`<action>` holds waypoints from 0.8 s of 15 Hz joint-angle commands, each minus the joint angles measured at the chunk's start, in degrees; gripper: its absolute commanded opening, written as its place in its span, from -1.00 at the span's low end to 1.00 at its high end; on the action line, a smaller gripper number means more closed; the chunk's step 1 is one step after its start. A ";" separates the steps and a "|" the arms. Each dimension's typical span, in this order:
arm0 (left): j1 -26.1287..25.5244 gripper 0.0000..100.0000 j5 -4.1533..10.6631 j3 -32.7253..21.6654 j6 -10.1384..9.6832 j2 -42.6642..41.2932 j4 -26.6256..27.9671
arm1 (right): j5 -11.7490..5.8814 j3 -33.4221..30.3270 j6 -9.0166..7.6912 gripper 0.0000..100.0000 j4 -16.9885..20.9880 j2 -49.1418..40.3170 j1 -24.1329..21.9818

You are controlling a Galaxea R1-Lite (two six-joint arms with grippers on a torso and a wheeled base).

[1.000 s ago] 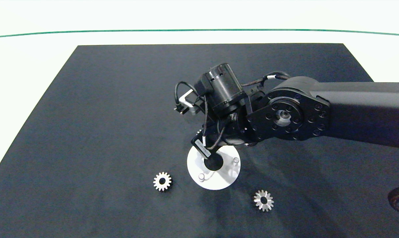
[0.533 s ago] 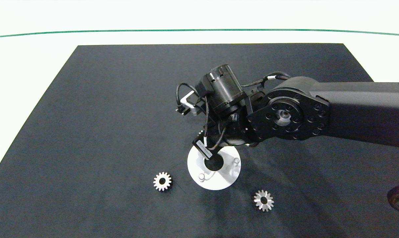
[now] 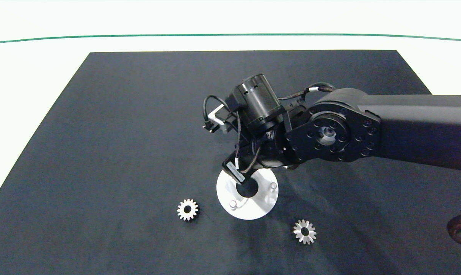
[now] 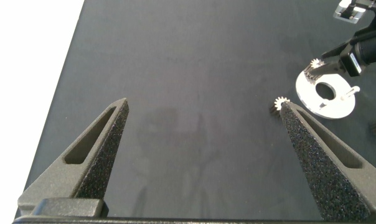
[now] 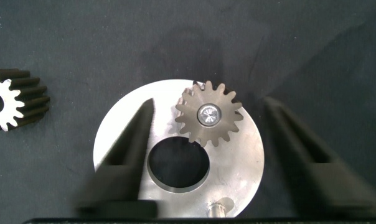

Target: Install three planetary gears onto the carrier pins

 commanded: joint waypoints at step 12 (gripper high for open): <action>-0.88 1.00 -1.26 7.81 12.71 -0.61 1.31 | -11.26 54.56 3.57 1.00 1.92 -75.15 -10.81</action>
